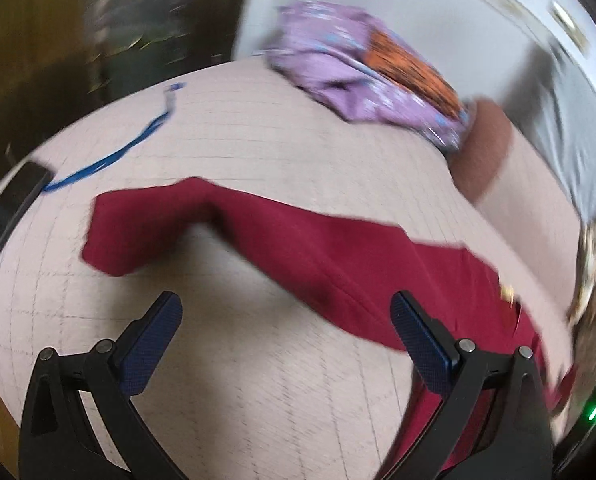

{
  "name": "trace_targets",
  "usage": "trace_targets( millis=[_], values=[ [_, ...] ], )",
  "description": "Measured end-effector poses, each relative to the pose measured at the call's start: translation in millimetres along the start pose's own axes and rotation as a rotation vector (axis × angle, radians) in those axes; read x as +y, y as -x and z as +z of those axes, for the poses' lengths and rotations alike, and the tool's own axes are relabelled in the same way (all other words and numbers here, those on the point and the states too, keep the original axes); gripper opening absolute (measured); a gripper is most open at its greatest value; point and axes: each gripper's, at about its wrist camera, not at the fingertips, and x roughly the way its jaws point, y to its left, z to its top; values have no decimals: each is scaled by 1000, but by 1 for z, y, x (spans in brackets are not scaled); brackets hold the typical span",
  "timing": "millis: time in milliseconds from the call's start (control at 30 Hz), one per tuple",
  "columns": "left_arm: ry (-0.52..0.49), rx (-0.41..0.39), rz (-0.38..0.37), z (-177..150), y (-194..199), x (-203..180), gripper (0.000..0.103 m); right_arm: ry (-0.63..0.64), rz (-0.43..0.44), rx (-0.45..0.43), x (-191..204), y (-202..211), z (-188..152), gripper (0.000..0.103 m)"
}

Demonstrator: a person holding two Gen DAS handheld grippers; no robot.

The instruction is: Fold small clothes

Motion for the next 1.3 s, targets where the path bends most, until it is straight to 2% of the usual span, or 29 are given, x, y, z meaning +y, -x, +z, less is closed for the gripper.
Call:
trace_targets(
  millis=[167,233,367,500,600,633,667,733,833,1000,1167,1300],
  values=[
    [301,7,-85,10,-9,49,103,-8,20,27,2,-8,-3,102],
    [377,4,-90,12,-16,60,103,-9,28,35,4,-11,-4,102],
    [446,32,-101,17,-38,70,103,3,35,39,7,-11,-5,102],
    [522,43,-125,19,-51,80,97,3,38,39,7,-12,-5,102],
    [535,20,-135,23,-53,84,86,-8,47,45,5,-13,-6,102],
    [524,16,-142,26,-54,84,73,-11,50,49,5,-14,-6,102],
    [501,16,-151,30,-56,81,50,-12,52,52,4,-14,-6,102],
    [431,20,-168,39,-58,71,22,-15,55,56,4,-14,-7,102],
    [337,-33,-180,47,-45,46,15,-16,60,54,1,-12,-8,102],
    [98,-47,-302,38,-19,-40,13,-50,44,38,-13,-6,-7,102],
    [-157,-21,-396,2,-10,-138,13,-106,25,26,-36,0,-7,102],
    [-318,34,-436,-44,-18,-198,13,-143,0,11,-59,7,-6,102]
  ],
)
